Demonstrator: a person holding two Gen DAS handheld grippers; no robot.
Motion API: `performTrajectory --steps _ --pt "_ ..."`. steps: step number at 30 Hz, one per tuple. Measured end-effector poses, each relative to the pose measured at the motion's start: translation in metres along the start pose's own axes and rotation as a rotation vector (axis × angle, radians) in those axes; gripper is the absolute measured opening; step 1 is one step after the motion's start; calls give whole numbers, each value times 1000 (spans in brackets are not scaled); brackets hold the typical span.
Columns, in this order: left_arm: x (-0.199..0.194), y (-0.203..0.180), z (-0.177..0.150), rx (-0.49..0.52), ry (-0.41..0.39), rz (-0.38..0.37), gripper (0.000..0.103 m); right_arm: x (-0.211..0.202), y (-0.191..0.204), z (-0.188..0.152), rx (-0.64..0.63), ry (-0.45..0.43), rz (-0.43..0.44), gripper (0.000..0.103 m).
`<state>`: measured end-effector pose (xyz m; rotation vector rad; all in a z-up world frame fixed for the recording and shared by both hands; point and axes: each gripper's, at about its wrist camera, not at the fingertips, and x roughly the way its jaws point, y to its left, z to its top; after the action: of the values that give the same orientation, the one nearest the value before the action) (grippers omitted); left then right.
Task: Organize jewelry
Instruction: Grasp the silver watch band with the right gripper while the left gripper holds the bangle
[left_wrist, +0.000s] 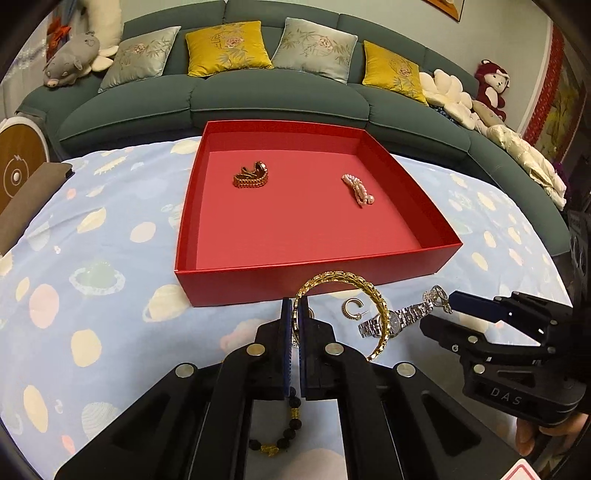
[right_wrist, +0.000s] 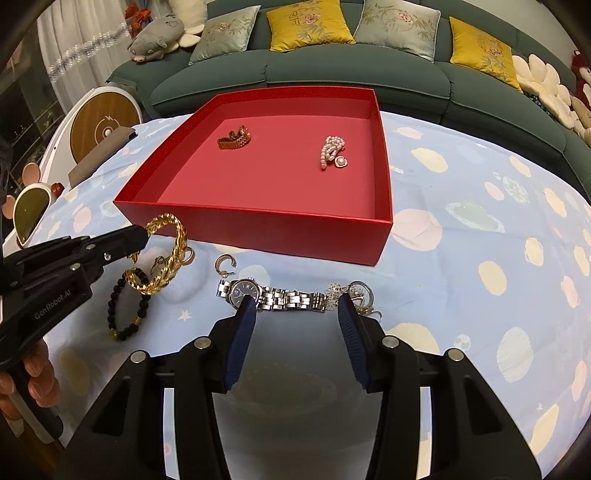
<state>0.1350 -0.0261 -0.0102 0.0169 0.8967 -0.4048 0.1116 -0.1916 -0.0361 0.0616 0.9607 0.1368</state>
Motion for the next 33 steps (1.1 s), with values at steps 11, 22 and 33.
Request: performTrajectory --steps 11,22,33 --pt "-12 22 6 -64 -18 10 1 18 19 11 -112 -25 84 46" --pt "-17 25 7 -67 -29 20 1 17 20 -6 -119 131 198 52" --pt "-14 22 6 -59 -23 22 1 26 30 -3 -138 61 106 40"
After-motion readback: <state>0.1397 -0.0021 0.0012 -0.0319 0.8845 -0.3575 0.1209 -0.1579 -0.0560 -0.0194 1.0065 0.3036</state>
